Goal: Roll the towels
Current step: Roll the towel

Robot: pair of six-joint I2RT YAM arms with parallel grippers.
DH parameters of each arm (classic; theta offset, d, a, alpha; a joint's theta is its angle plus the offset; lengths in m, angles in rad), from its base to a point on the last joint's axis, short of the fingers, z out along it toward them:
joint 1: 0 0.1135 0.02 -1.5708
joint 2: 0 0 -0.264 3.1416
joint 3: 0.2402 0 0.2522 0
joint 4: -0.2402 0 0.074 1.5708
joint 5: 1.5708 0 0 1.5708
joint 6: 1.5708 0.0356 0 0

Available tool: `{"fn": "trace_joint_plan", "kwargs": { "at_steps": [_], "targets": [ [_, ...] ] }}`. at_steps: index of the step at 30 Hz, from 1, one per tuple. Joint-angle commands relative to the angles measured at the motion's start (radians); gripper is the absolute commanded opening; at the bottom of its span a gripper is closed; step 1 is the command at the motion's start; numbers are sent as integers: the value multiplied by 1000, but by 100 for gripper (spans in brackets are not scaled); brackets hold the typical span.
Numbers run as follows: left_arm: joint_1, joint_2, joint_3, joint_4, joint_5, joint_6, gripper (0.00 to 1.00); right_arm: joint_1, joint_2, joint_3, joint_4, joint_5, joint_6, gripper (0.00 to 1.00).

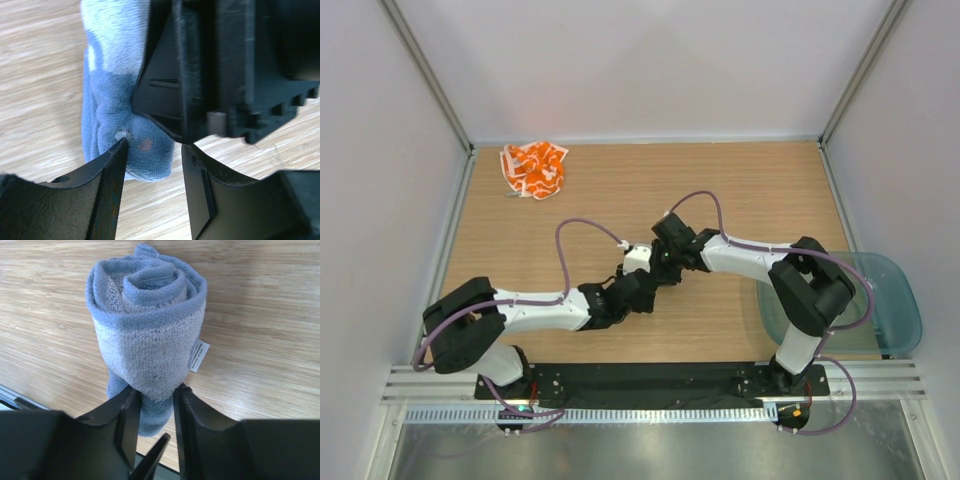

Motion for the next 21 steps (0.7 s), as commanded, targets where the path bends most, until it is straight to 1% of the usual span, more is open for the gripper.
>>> {"fn": "trace_joint_plan", "kwargs": {
  "at_steps": [1, 2, 5, 7, 8, 13, 14, 17, 21],
  "targets": [
    [16, -18, -61, -97, -30, -69, 49, 4, 21, 32, -76, 11, -35, 38],
    [17, -32, -69, -96, -29, -79, 49, 5, 23, 36, -79, 13, -38, 44],
    [23, -41, -88, -105, -21, -94, 49, 4, 35, 56, -90, 18, -44, 53],
    [25, -32, -85, -114, -13, -100, 48, 4, 40, 75, -96, 18, -47, 55],
    [25, -28, -83, -114, -12, -100, 48, 2, 43, 82, -101, 21, -48, 58],
    [28, -8, -71, -119, -7, -102, 47, -10, 32, 139, -132, 28, -64, 66],
    [31, -3, -69, -122, -6, -102, 47, -10, 29, 145, -133, 25, -73, 69],
    [37, 3, -66, -122, 0, -102, 46, -16, 6, 164, -132, 16, -90, 75],
    [57, 0, -74, -125, 13, -111, 45, -21, -38, 136, -92, 1, -102, 77]
  ]
}}
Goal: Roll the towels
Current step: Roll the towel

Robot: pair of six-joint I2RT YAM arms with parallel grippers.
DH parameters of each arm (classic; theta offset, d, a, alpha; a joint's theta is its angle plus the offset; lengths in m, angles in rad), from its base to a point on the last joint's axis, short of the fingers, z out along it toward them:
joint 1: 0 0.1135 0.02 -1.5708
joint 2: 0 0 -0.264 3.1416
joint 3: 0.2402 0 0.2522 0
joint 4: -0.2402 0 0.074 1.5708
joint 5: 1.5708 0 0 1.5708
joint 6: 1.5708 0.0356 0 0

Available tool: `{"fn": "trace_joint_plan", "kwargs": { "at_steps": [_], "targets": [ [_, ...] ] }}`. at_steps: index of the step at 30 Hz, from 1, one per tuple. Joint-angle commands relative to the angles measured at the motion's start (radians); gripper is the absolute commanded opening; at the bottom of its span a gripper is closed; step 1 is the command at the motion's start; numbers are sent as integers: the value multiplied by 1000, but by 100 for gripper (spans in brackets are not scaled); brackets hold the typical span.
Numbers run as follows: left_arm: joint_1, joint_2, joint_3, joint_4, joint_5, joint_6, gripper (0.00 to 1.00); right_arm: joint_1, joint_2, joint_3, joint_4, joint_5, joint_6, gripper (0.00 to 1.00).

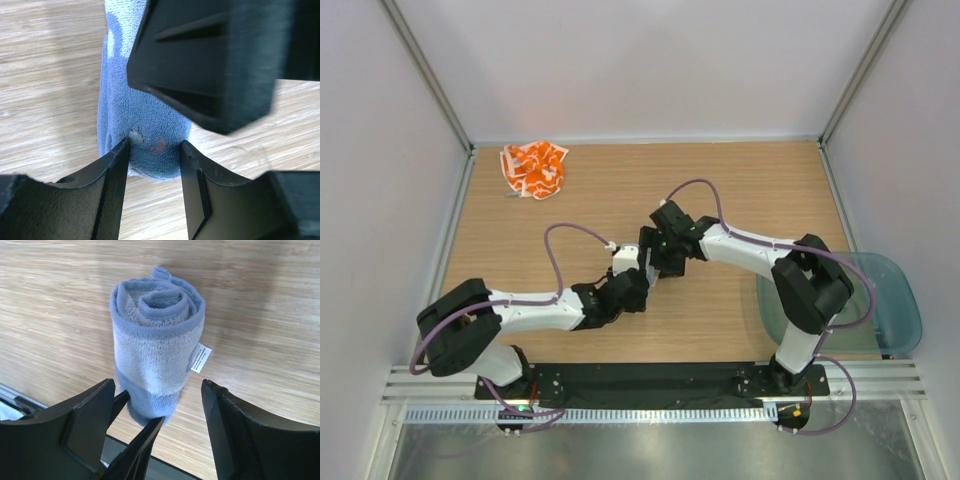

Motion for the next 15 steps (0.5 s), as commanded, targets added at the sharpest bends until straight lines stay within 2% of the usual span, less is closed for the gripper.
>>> {"fn": "trace_joint_plan", "kwargs": {
  "at_steps": [1, 5, 9, 15],
  "targets": [
    [34, 32, -21, -112, 16, -16, 45, -10, -94, -4, 37, -11, -30, 77],
    [68, 22, -38, -117, 41, -37, 43, -43, -190, -118, 156, -58, -7, 77],
    [108, -3, -72, -103, 96, -48, 42, -96, -275, -318, 427, -158, 35, 78],
    [180, -33, -118, -52, 197, -40, 41, -117, -226, -455, 711, -238, 73, 74]
  ]
}}
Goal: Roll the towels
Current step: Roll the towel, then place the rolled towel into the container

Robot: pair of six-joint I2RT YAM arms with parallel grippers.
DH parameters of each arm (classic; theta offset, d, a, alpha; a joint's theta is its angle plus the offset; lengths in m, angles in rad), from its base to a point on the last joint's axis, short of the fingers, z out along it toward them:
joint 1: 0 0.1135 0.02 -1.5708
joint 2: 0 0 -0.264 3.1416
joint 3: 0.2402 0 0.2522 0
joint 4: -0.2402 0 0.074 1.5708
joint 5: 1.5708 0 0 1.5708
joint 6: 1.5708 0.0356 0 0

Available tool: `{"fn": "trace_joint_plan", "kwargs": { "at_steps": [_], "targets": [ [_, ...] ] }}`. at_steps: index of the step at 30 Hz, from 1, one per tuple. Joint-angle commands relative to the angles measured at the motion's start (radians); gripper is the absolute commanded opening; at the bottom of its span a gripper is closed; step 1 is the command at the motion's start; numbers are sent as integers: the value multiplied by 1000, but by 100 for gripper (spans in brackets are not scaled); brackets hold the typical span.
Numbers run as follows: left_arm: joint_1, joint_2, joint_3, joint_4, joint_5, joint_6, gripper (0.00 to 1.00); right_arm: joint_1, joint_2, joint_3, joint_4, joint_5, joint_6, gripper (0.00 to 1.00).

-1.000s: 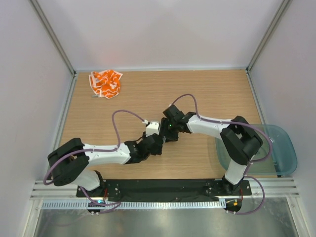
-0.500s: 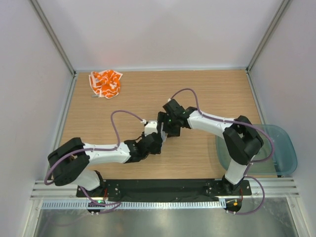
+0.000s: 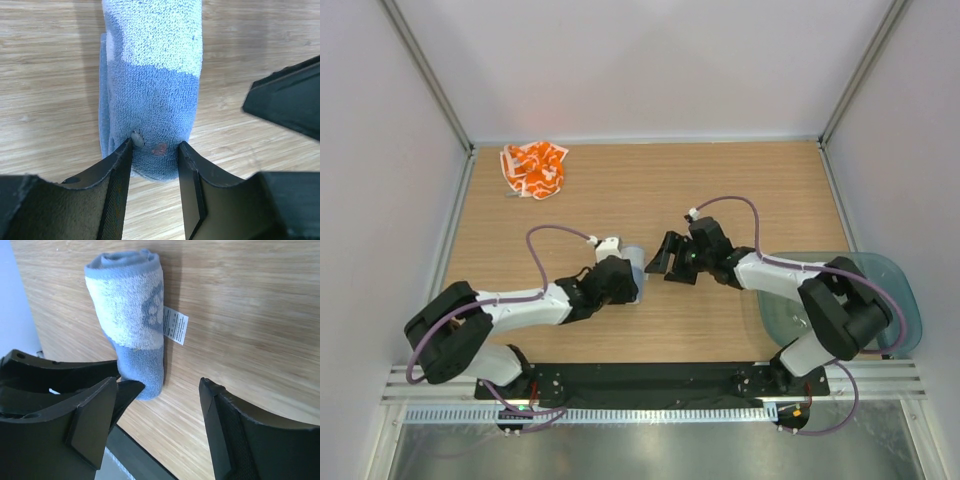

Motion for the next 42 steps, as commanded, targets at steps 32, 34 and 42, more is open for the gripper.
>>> {"fn": "trace_joint_plan", "kwargs": {
  "at_steps": [32, 34, 42],
  "targets": [
    [158, -17, -154, 95, 354, 88, 47, 78, 408, 0, 739, -151, 146, 9],
    [156, -63, -188, 117, 362, 85, 50, 73, 340, 24, 588, -134, 100, 7],
    [156, -151, -228, 141, 328, 69, 62, -69, 27, 129, 53, -61, -151, 1]
  ]
}}
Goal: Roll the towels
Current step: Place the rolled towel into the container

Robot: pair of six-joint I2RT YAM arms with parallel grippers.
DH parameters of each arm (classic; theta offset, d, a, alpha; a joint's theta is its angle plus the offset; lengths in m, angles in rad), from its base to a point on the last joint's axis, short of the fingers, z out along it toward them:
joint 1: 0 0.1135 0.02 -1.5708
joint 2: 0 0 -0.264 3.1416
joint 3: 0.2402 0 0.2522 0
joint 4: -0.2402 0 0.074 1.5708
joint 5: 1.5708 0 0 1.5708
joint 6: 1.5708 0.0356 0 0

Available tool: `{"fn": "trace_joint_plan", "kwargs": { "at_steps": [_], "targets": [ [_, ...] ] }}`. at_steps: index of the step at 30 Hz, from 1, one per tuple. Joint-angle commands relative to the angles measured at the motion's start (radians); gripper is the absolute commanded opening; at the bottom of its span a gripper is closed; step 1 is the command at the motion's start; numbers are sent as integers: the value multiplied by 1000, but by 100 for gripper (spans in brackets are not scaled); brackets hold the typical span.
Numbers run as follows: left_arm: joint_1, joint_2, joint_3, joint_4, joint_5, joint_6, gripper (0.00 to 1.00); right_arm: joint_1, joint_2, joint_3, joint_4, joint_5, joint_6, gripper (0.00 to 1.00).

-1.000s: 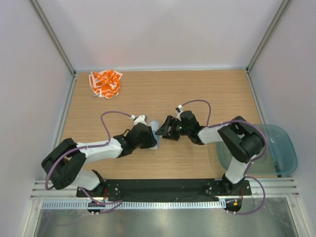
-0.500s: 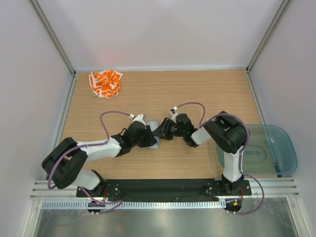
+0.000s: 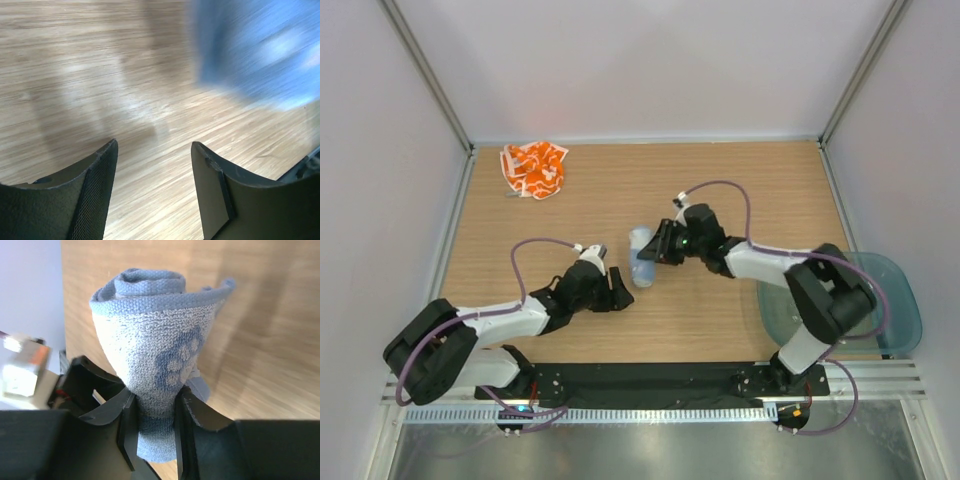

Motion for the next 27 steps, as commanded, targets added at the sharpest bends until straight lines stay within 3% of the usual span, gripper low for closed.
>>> {"fn": "trace_joint_plan", "kwargs": {
  "at_steps": [1, 4, 8, 13, 18, 21, 27],
  "targets": [
    [-1, 0, -2, -53, 6, 14, 61, -105, -218, 105, -379, 81, -167, 1],
    [-2, 14, 3, -54, 3, 9, 60, -175, -361, 200, -705, 198, -288, 1],
    [-2, 7, -6, -48, -4, 5, 59, -324, -526, 264, -983, 269, -345, 1],
    [-2, 28, 0, -47, -3, -1, 58, -401, -601, 372, -1349, 492, -390, 1],
    [-1, 62, 21, -57, 5, 2, 56, -401, -599, 412, -1537, 752, -381, 1],
    [-2, 77, 29, -65, 3, 2, 54, -403, -613, 402, -1567, 827, -314, 1],
    [-1, 68, 23, -71, -4, -3, 53, -403, -457, 429, -1633, 935, -277, 1]
  ]
}}
